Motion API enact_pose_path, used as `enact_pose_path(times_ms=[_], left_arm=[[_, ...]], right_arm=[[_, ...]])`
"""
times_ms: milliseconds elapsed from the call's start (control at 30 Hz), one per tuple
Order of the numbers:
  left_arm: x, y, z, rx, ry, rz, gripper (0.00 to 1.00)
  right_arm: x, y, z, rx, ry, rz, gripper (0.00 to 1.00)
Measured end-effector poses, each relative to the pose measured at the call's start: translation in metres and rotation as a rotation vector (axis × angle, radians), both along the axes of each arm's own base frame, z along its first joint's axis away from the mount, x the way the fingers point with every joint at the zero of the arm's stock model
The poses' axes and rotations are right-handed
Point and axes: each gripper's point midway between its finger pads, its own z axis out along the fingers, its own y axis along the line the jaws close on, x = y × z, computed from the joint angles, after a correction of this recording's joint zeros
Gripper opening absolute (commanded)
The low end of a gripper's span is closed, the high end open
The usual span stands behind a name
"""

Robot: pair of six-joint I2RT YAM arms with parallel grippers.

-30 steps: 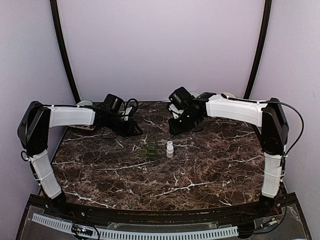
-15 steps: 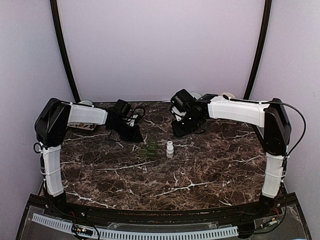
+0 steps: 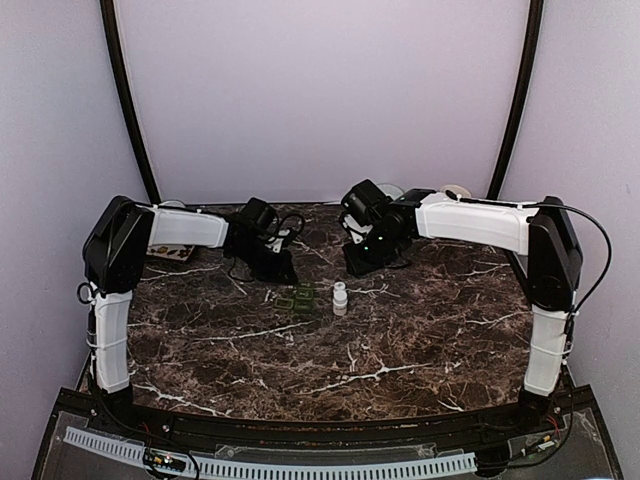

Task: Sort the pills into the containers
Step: Adjust the pill container at the center of the board.

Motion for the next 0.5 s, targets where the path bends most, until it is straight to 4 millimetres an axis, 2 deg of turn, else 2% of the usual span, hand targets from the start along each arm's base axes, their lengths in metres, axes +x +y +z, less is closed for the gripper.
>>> enact_pose_path(times_ms=[167,500], left_arm=[[-0.006,-0.002,-0.006,0.011,0.024,-0.016,0.09],[-0.002,-0.012,-0.003,-0.005,0.021,-0.038,0.09]], right_arm=[[0.0,0.0,0.0,0.0,0.001,0.0,0.36],[-0.002,0.0,-0.003,0.003,0.009,0.004,0.36]])
